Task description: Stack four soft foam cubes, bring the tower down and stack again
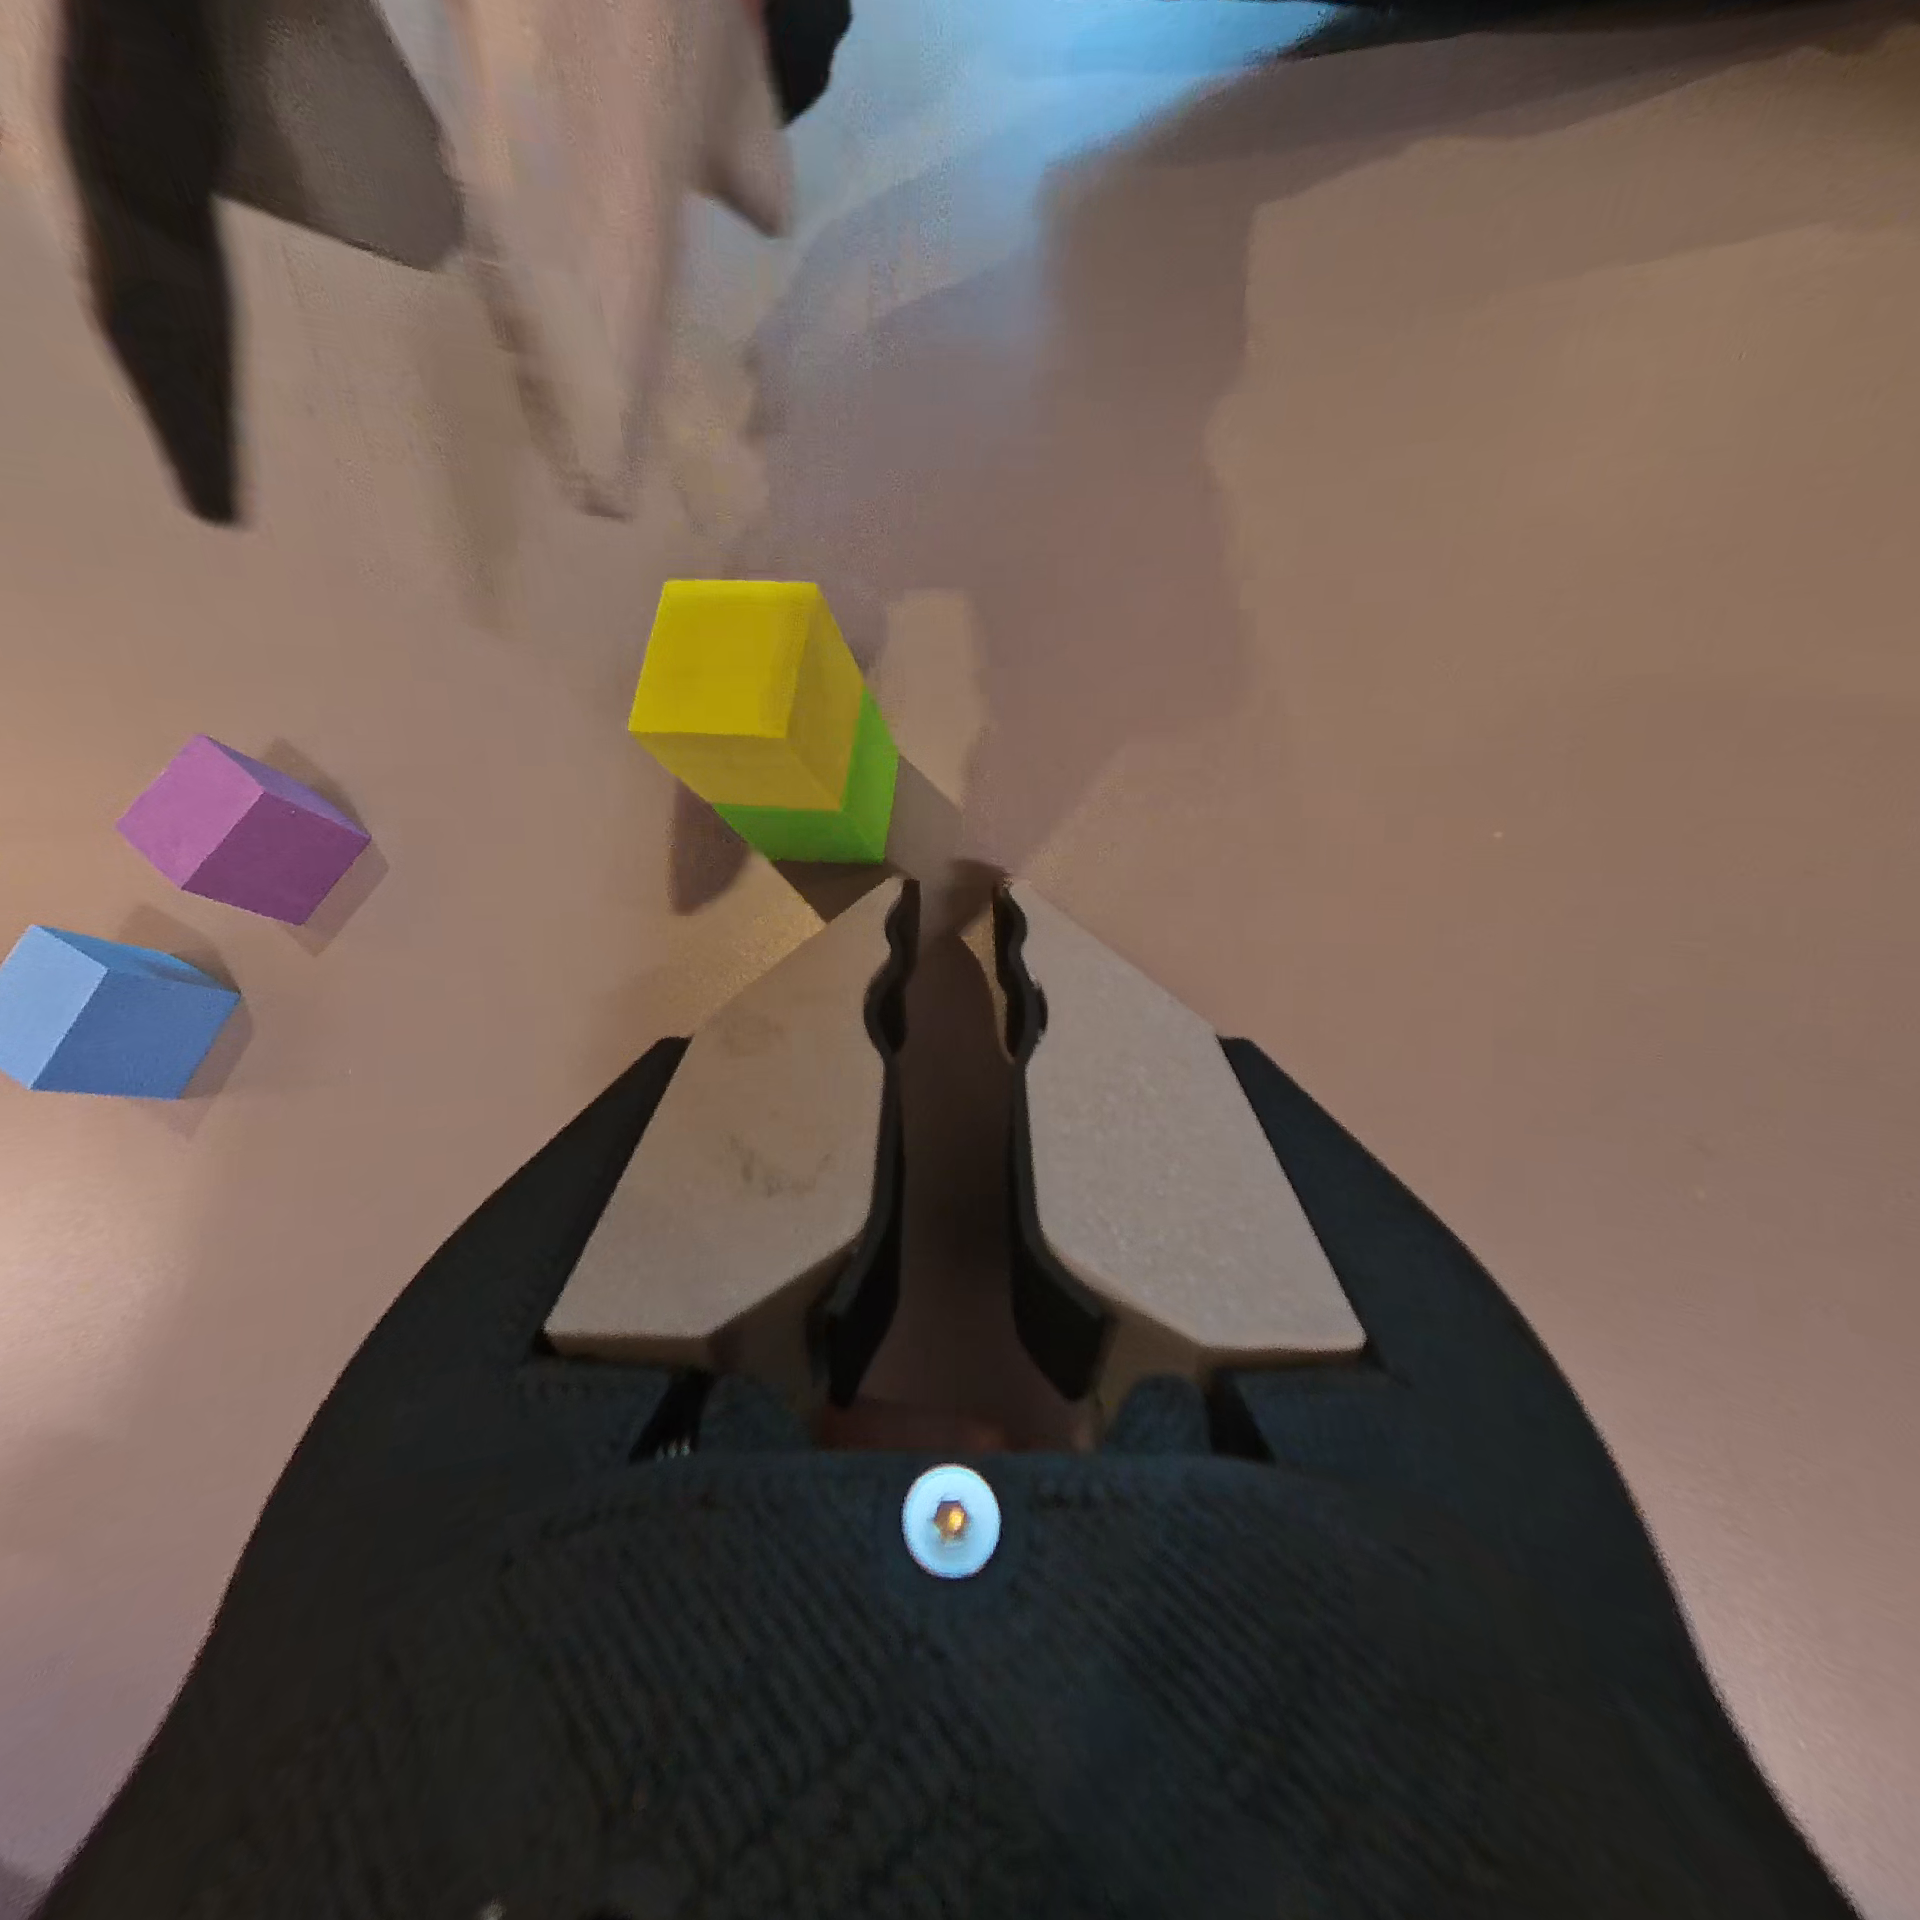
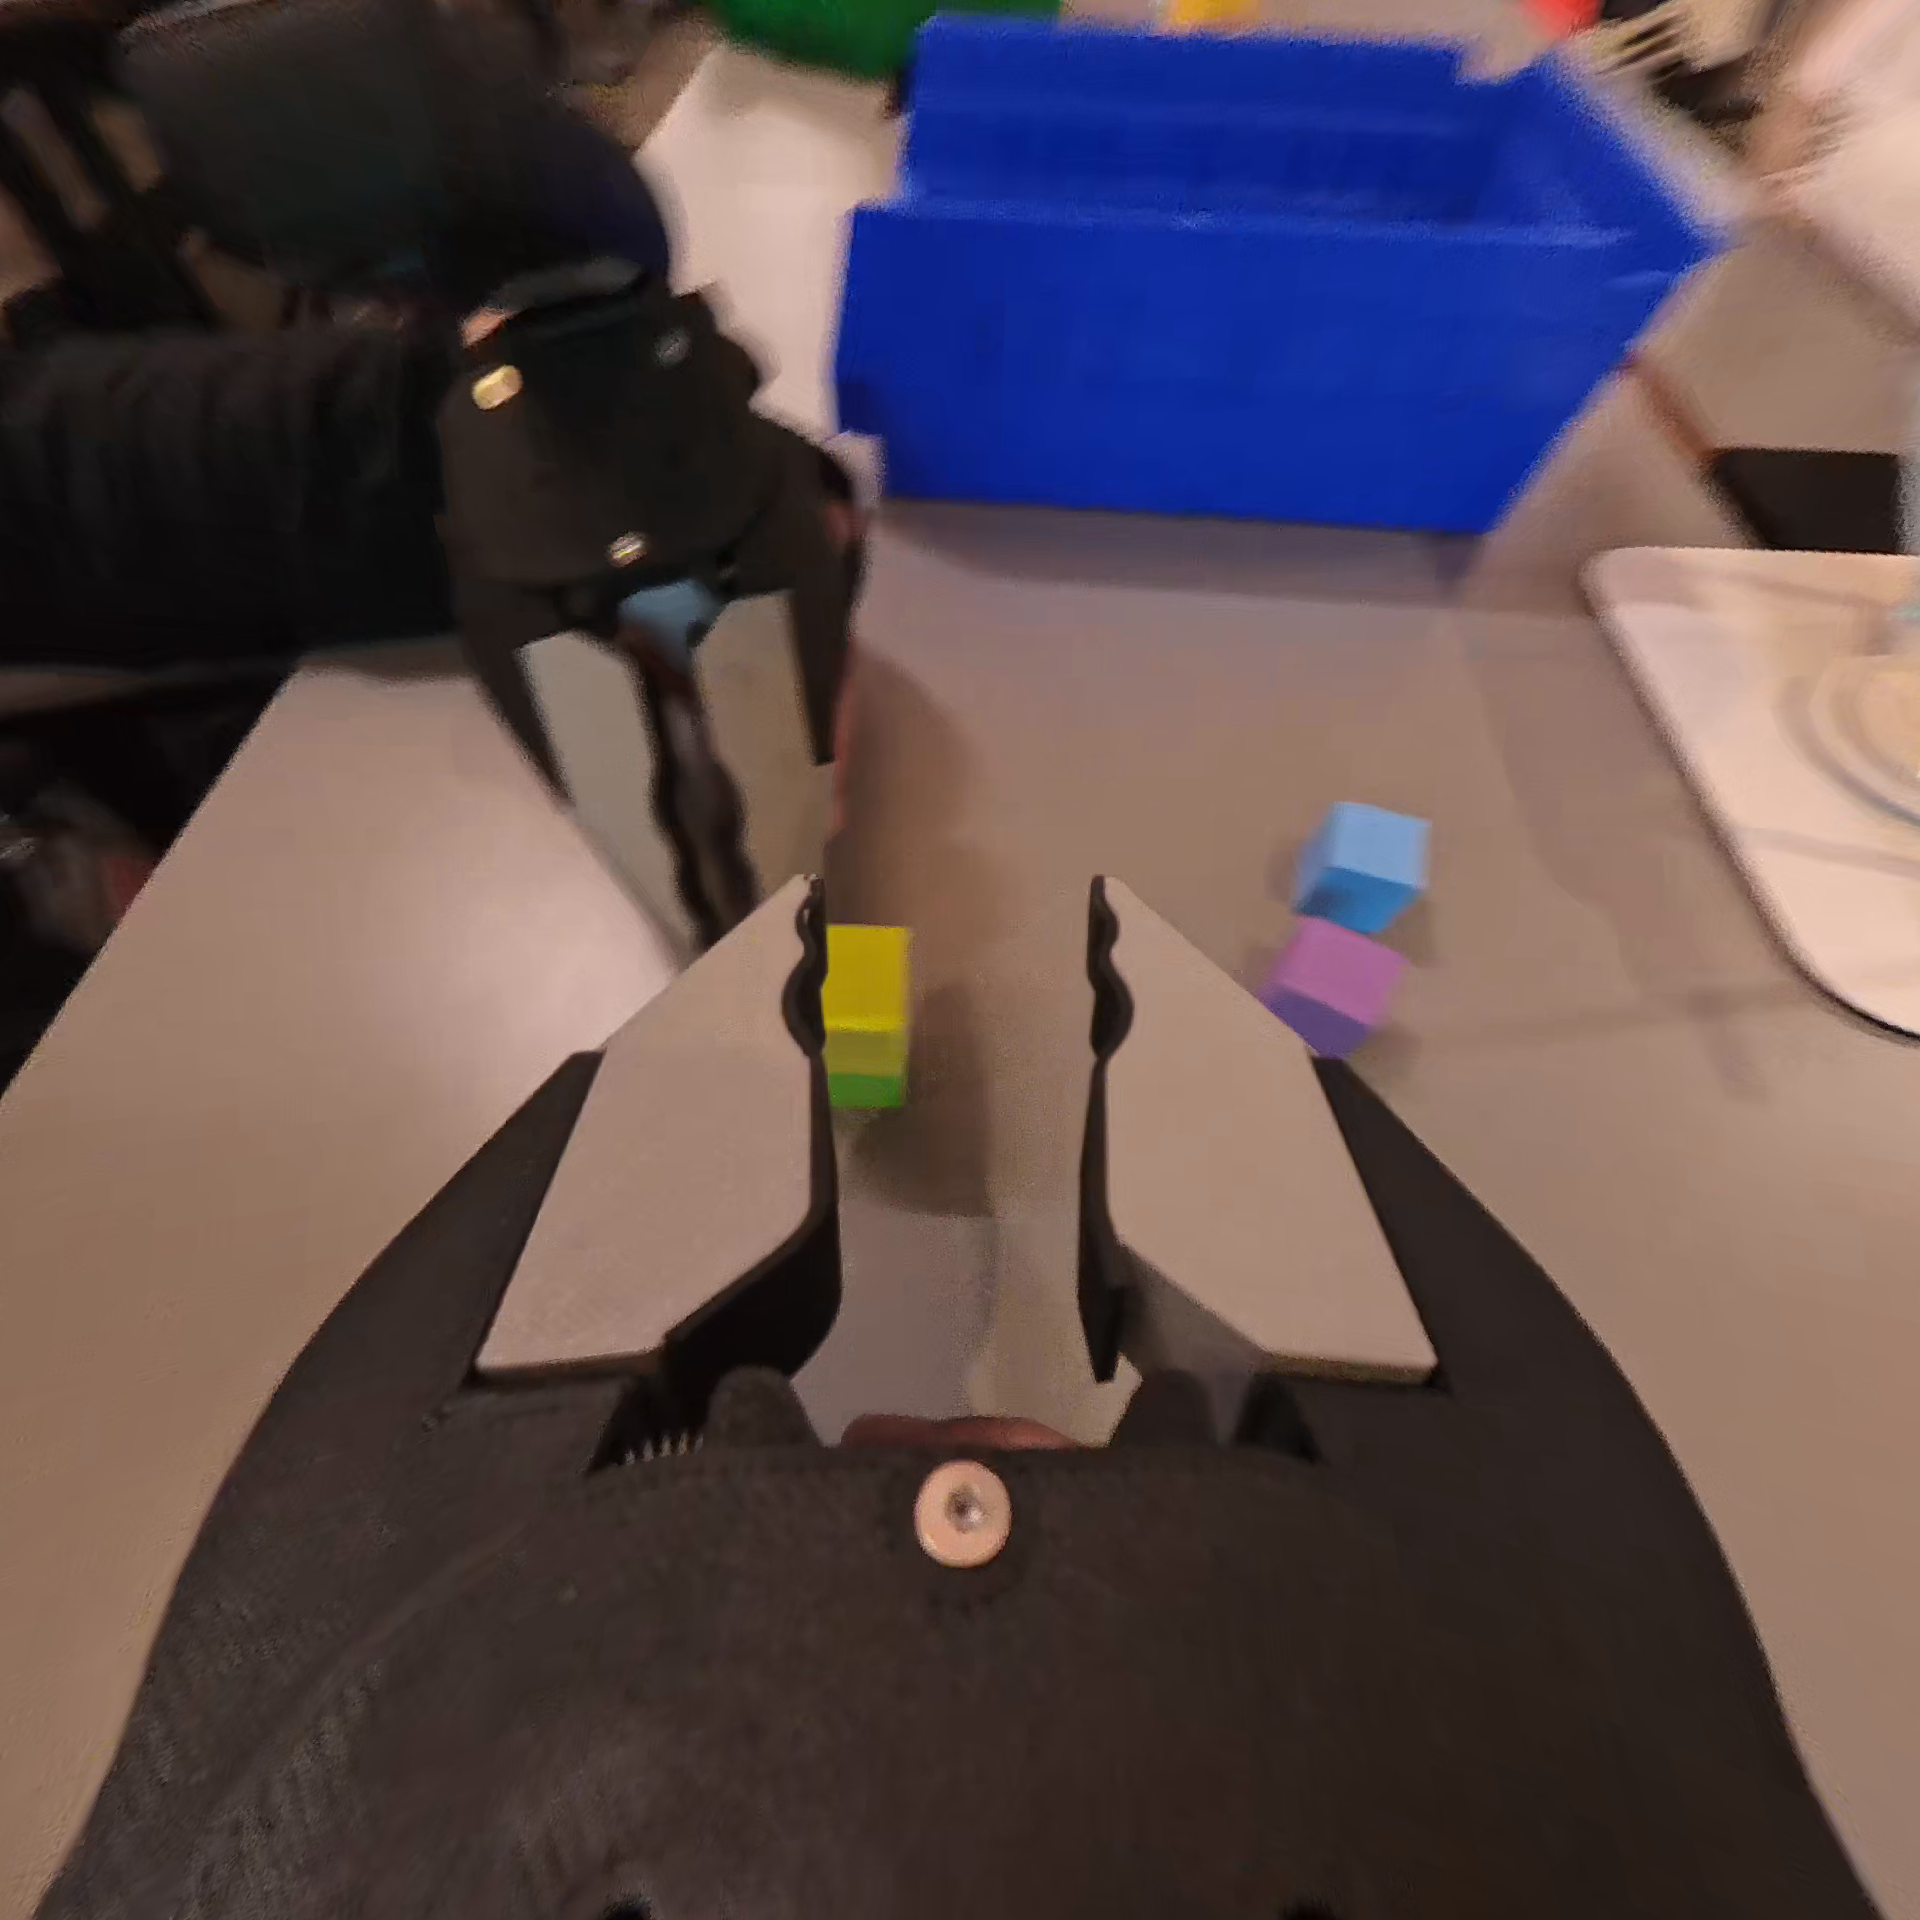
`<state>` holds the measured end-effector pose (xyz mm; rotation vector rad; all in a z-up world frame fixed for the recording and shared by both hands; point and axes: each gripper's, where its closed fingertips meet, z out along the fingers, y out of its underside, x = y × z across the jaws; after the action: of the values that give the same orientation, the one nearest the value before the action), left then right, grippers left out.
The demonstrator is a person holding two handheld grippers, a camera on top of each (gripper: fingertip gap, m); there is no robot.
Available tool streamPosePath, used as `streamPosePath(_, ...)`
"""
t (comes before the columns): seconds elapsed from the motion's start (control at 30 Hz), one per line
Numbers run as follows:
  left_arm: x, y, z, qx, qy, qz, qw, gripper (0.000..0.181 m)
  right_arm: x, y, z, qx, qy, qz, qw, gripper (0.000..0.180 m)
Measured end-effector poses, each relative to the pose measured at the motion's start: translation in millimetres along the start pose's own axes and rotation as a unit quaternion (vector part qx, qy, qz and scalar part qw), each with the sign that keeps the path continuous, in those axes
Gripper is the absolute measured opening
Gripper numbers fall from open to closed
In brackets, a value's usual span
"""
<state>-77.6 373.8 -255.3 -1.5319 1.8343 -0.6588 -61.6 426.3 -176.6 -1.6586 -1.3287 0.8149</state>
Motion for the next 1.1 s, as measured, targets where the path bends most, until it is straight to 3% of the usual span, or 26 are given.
streamPosePath(0.07, 0.1, -0.1, 0.0, 0.0, -0.001, 0.001, 1.0, 0.012, 36.9, 1.0, -8.0, 0.017, 0.094, 0.028, 0.995, 0.043)
streamPosePath(0.13, 0.3, -0.2, 0.0, 0.0, 0.0, 0.0, 1.0, 0.012, 71.3, 22.8, -12.3, -0.025, 0.186, 0.056, 0.981, 0.045)
streamPosePath(0.23, 0.5, -0.3, 0.0, 0.0, -0.001, 0.001, 1.0, 0.011, 88.8, 47.0, -2.0, -0.085, 0.235, 0.058, 0.966, 0.045)
streamPosePath(0.43, 0.4, -0.4, -0.1, 0.0, -0.001, 0.001, 1.0, 0.011, 91.9, 53.5, 35.5, -0.11, 0.225, 0.062, 0.966, 0.049)
streamPosePath(0.7, 0.7, -1.2, 0.3, -0.001, 0.0, -0.001, 1.0, 0.011, 101.8, 64.2, 44.4, -0.145, 0.234, 0.074, 0.959, 0.046)
streamPosePath(0.77, 0.6, -1.2, 0.3, -0.001, 0.0, -0.001, 1.0, 0.011, 99.7, 63.4, 46.3, -0.146, 0.227, 0.068, 0.961, 0.026)
streamPosePath(0.83, 0.6, -1.3, 0.3, -0.001, -0.001, 0.0, 1.0, 0.011, 99.1, 63.3, 46.2, -0.146, 0.228, 0.064, 0.961, 0.026)
streamPosePath(1.1, 0.6, -1.4, 0.1, 0.0, -0.001, 0.0, 1.0, 0.011, 69.1, 41.2, 30.0, -0.054, 0.186, 0.06, 0.979, 0.025)
